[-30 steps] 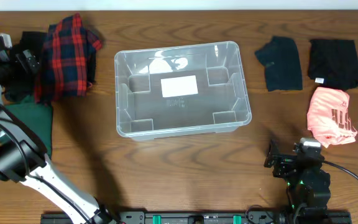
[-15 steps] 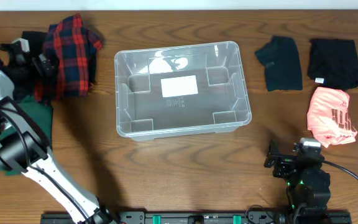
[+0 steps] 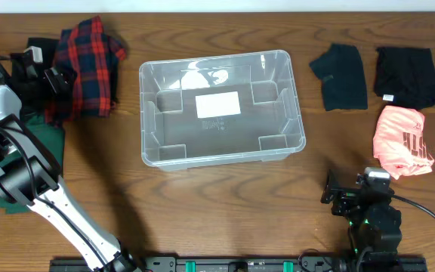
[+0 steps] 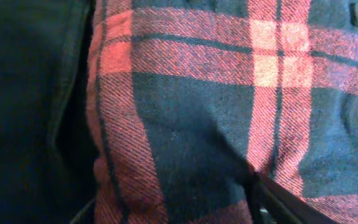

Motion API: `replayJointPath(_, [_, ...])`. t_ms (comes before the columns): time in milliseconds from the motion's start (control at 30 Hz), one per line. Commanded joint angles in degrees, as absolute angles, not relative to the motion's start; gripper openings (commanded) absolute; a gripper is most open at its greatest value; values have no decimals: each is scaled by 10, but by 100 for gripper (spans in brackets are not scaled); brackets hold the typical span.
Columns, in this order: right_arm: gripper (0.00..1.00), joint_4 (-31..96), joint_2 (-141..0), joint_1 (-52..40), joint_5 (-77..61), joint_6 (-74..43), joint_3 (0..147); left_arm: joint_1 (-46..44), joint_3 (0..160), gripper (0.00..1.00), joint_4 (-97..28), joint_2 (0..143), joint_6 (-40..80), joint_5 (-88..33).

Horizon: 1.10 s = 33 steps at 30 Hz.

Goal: Pack container
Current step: 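Reach the left gripper to the plaid shirt and grasp it, then lift the plaid shirt with the left gripper and carry it over the bin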

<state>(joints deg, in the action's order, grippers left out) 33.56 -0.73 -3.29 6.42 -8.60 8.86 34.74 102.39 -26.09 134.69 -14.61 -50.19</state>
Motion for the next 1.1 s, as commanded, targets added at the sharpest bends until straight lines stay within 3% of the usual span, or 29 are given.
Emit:
replayJointPath(0, [99,336,-7,-37,66,-94,87,331,1021,57,-277,1371,-152,-549])
replayJointPath(133, [99,336,-7,-37,66,-94,87,331,1021,37,-289,1371,-152,-550])
replayJointPath(233, [99,336,-7,-37,66,-94,87,331,1021,9,-296,1371,-152,-550])
replayJointPath(267, [99,336,-7,-37,66,-94,87,331,1021,6,-297,1371,-152,-551])
replayJointPath(1067, [99,336,-7,-37,66,-94,87,395,1075,6,-276,1263,-81,-738])
